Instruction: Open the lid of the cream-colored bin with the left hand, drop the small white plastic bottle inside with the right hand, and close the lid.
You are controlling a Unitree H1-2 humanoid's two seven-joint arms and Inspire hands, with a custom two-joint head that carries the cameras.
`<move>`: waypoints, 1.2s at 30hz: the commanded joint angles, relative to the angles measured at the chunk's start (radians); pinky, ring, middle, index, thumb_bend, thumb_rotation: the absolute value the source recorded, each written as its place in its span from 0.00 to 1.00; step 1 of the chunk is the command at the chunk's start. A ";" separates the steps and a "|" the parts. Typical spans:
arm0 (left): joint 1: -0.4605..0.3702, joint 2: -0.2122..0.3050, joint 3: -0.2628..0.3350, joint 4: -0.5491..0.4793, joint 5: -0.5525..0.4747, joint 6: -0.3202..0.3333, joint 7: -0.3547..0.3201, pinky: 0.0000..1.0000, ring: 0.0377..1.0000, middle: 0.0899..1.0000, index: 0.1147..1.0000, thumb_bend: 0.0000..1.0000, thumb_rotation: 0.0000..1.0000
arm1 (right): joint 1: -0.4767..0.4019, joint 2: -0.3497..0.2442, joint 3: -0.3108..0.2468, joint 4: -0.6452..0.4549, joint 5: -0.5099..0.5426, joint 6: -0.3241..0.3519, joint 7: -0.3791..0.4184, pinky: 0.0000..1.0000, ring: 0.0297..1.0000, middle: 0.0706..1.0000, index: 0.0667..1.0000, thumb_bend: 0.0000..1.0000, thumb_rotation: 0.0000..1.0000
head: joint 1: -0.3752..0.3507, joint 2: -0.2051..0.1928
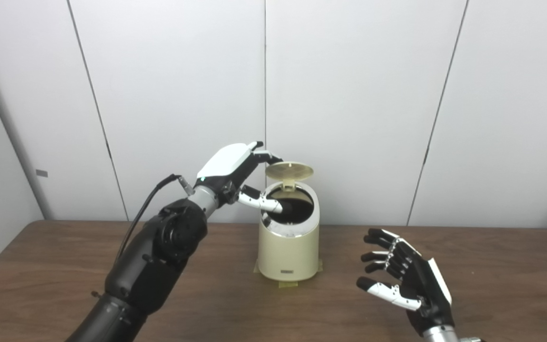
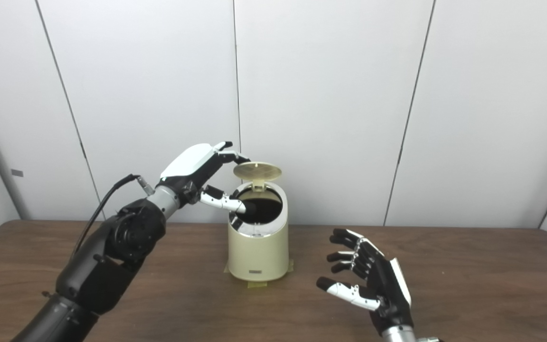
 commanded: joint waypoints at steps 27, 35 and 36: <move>0.062 0.048 0.013 -0.202 -0.004 -0.066 -0.085 1.00 1.00 0.80 0.77 0.96 0.50 | -0.041 0.009 -0.001 -0.048 -0.005 -0.009 -0.012 0.50 0.60 0.72 0.73 0.81 0.26 | -0.010 0.020; 0.093 0.052 0.005 -0.179 0.040 -0.100 -0.070 1.00 1.00 0.78 0.76 0.99 0.50 | -0.038 0.013 0.001 -0.067 -0.025 0.008 -0.019 0.51 0.60 0.72 0.73 0.81 0.25 | -0.017 0.026; 0.097 0.053 0.002 -0.179 0.048 -0.101 -0.071 1.00 1.00 0.78 0.76 0.98 0.47 | -0.037 0.015 0.001 -0.072 -0.025 0.014 -0.019 0.51 0.59 0.72 0.72 0.80 0.25 | -0.018 0.028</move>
